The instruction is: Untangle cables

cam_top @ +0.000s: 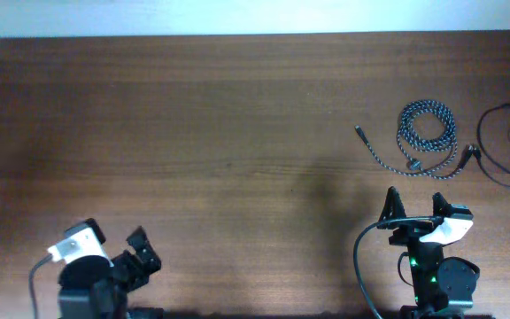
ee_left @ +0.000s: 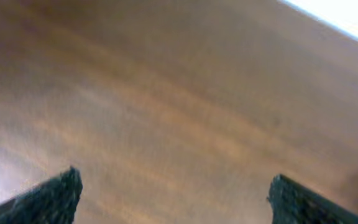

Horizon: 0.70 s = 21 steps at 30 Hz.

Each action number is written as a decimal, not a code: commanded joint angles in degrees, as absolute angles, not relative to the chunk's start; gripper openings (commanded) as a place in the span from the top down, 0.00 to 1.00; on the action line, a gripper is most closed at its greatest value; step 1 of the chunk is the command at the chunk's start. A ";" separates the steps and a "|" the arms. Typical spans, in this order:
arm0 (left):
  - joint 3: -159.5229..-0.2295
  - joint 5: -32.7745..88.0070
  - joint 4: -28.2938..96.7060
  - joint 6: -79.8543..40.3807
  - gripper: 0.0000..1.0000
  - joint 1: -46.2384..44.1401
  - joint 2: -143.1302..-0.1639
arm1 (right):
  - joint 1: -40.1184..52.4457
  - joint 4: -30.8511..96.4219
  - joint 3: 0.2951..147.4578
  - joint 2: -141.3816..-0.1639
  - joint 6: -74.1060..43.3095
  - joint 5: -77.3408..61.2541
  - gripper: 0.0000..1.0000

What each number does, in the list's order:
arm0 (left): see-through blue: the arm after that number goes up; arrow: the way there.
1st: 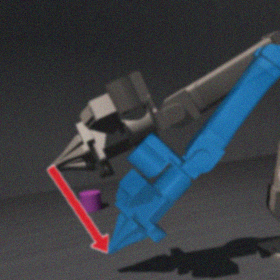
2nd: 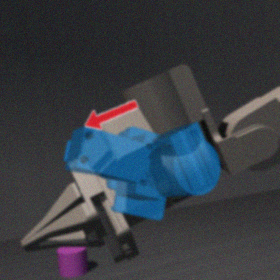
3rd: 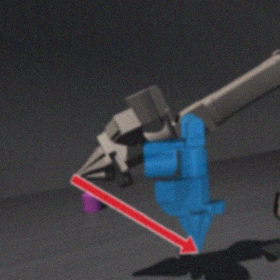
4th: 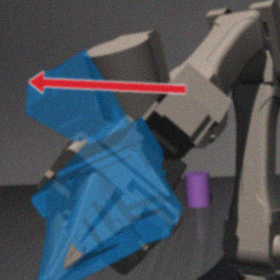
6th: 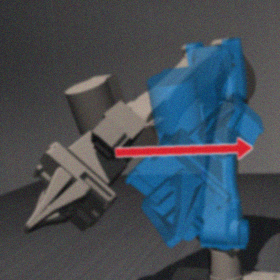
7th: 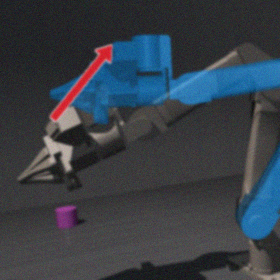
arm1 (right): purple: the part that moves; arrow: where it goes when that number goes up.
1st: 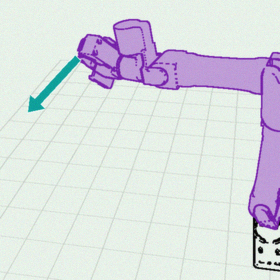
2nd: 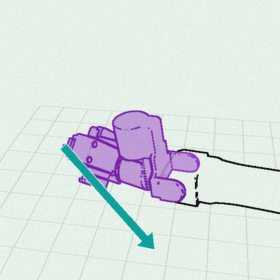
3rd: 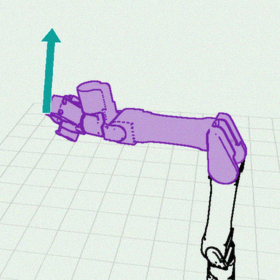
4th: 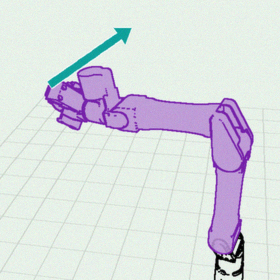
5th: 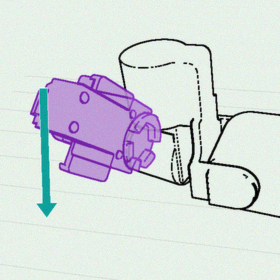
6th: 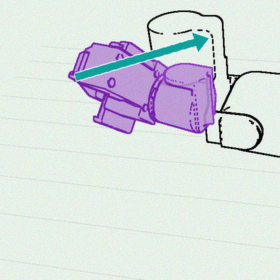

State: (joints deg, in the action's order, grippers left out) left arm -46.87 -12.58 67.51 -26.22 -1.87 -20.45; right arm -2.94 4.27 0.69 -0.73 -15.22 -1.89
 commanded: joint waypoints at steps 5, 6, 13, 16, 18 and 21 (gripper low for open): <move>-15.66 -11.77 40.27 -27.38 0.01 0.69 -2.70 | -2.63 4.51 0.32 -0.25 -15.22 -1.41 0.01; -12.12 -11.62 36.49 -27.38 0.01 0.93 -1.72 | -2.63 4.51 0.32 -0.25 -15.22 -1.41 0.01; -1.61 -5.80 1.78 -8.03 0.01 0.91 -0.32 | -2.63 4.51 0.32 -0.25 -15.22 -1.41 0.01; -0.51 2.11 0.82 1.80 0.01 0.93 -0.32 | -2.63 4.51 0.32 -0.25 -15.22 -1.41 0.01; -0.47 4.34 4.43 5.19 0.01 0.80 -0.38 | -2.63 4.51 0.32 -0.25 -15.22 -1.41 0.01; -0.47 4.32 4.47 5.67 0.01 0.78 -0.34 | -2.63 4.51 0.32 -0.25 -15.22 -1.41 0.01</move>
